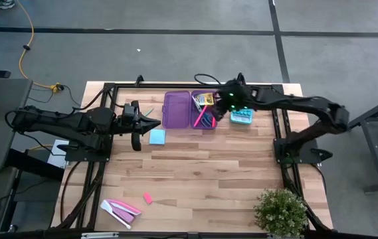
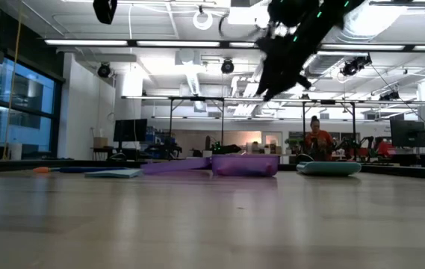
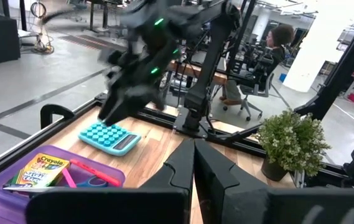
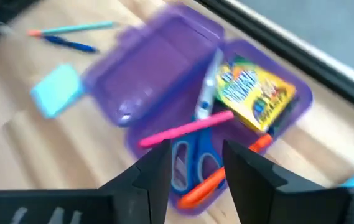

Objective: Pack school essentials
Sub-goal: Put the pink eraser into the purple supply box

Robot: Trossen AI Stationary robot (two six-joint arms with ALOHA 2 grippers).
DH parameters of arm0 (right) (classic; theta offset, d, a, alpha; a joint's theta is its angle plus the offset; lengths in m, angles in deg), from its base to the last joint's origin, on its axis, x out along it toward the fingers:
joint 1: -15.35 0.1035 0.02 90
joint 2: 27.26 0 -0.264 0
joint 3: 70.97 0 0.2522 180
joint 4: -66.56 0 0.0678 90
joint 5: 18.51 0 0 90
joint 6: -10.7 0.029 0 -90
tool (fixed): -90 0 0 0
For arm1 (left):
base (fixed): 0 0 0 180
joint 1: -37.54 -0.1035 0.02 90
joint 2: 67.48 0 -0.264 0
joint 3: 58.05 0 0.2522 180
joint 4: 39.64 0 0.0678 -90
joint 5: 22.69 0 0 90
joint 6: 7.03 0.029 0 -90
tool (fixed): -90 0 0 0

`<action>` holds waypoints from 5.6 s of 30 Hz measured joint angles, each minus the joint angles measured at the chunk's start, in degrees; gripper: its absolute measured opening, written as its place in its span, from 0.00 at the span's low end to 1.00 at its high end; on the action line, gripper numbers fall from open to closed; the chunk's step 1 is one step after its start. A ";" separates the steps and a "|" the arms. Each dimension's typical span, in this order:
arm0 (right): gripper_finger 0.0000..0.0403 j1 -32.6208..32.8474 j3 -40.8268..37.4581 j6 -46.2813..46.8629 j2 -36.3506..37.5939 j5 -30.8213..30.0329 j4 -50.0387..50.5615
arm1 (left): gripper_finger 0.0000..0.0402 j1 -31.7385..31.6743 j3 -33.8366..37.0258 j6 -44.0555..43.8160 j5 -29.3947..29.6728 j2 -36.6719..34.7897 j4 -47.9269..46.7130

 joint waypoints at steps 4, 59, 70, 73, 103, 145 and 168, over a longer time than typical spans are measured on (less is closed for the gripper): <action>0.33 4.01 -3.82 -2.10 8.37 0.10 -5.02 | 0.00 -0.01 0.00 0.00 0.02 0.00 0.00; 0.29 18.82 -29.19 -16.12 35.68 3.31 -45.18 | 0.27 2.51 -12.17 6.42 0.10 8.86 -16.33; 0.02 18.82 -29.19 -18.05 35.68 3.67 -44.74 | 0.50 10.02 -32.69 7.53 -0.18 20.91 -44.32; 0.03 18.82 -29.19 -17.83 35.68 4.18 -44.73 | 0.50 12.72 -35.68 5.97 -2.43 23.40 -50.90; 0.00 18.82 -29.16 -16.08 35.68 4.82 -42.67 | 0.50 34.62 -32.10 10.52 -13.88 59.10 -51.95; 0.00 18.82 -29.16 -15.05 35.68 3.93 -40.85 | 0.38 33.86 -21.06 18.64 -16.73 58.96 -39.52; 0.00 18.82 -29.16 -15.05 35.68 3.90 -40.85 | 0.19 33.82 -21.06 18.45 -16.50 59.00 -39.21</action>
